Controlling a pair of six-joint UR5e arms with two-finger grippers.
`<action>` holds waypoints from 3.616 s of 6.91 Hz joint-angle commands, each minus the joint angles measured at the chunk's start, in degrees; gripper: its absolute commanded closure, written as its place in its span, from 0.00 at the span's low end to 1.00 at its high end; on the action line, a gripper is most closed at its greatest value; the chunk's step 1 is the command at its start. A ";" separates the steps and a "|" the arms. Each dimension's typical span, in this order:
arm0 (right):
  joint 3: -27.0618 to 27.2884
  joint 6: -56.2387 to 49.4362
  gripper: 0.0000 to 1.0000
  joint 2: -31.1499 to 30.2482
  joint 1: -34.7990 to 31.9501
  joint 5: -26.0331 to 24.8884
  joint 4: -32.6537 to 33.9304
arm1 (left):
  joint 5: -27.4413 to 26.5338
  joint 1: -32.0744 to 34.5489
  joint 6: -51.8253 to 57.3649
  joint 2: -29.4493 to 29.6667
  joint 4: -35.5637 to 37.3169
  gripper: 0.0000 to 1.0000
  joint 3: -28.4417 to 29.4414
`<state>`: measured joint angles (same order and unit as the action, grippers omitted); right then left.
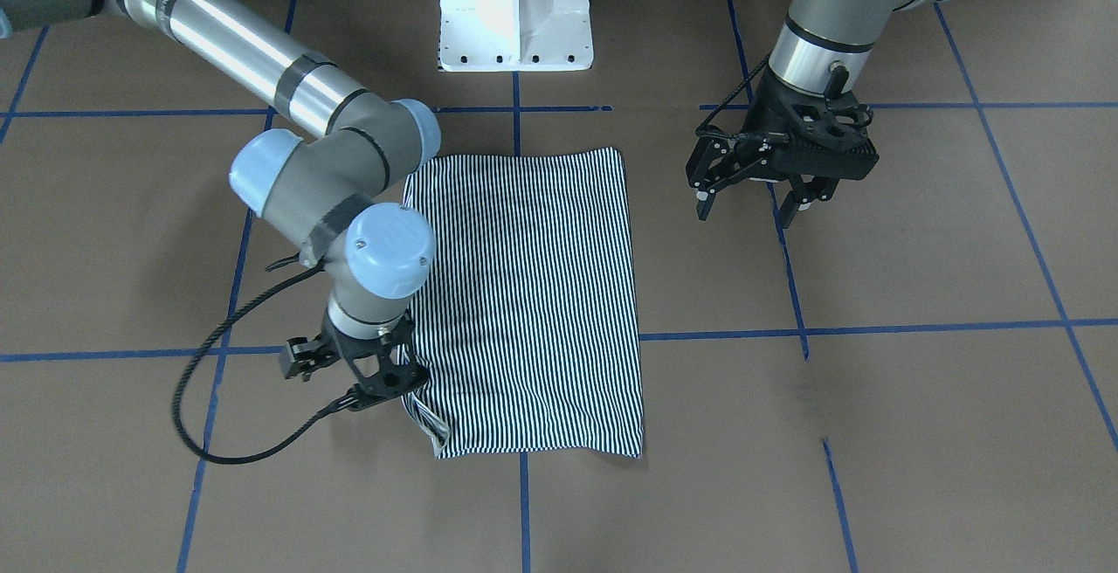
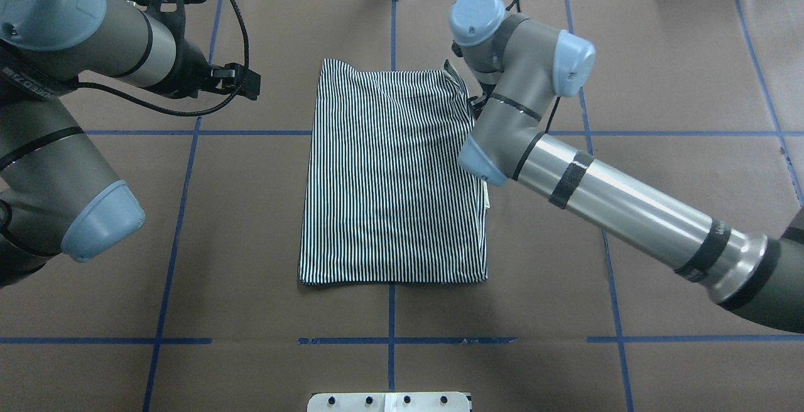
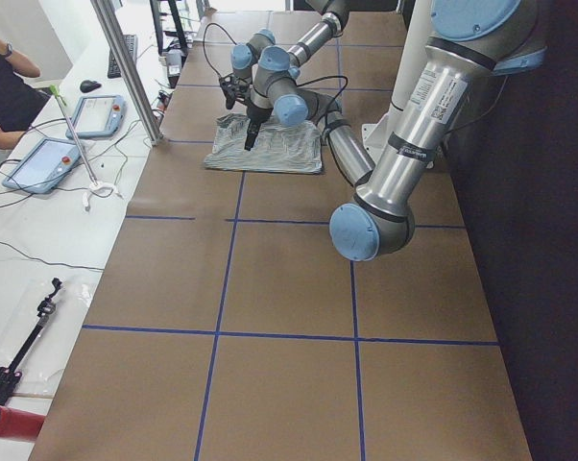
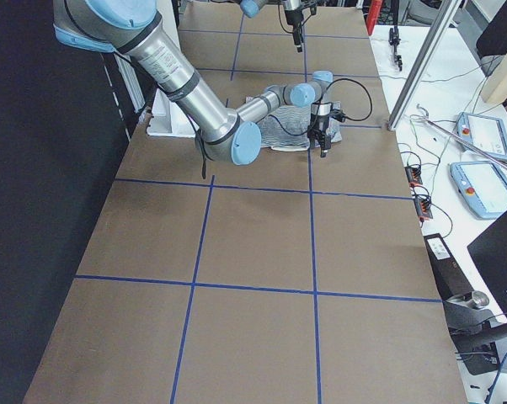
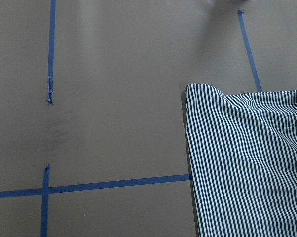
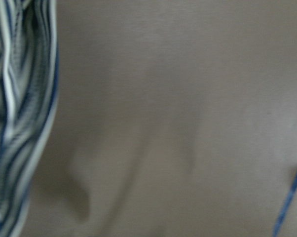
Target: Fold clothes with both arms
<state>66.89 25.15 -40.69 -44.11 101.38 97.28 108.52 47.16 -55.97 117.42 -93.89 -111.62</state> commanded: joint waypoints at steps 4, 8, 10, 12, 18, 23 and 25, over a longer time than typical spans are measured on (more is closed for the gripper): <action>4.19 1.72 0.00 2.02 -5.28 9.75 -0.77 | 1.76 0.13 -4.54 -0.52 0.37 0.00 -1.85; 30.96 22.18 0.00 -13.50 -0.29 16.21 -0.51 | -4.42 -18.28 -41.25 -0.18 4.82 0.00 -0.97; 36.36 30.81 0.00 -16.43 2.35 16.22 -1.12 | -8.23 -24.55 -51.31 0.61 8.00 0.02 1.47; 36.38 32.94 0.00 -16.44 3.15 16.04 -1.12 | -10.51 -25.88 -54.05 3.94 7.84 0.02 8.67; 36.46 33.57 0.00 -16.44 3.51 15.78 -1.12 | -11.14 -29.41 -55.21 3.43 7.75 0.10 9.40; 36.38 33.48 0.00 -16.53 3.51 15.78 -1.04 | -12.46 -29.41 -55.21 3.43 7.67 0.90 9.75; 36.38 33.39 0.00 -16.61 3.42 15.69 -1.04 | -12.46 -29.41 -54.34 3.51 7.58 1.00 8.71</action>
<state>103.27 58.57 -57.23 -40.63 117.10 96.24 96.10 17.74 -111.05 120.84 -86.20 -102.14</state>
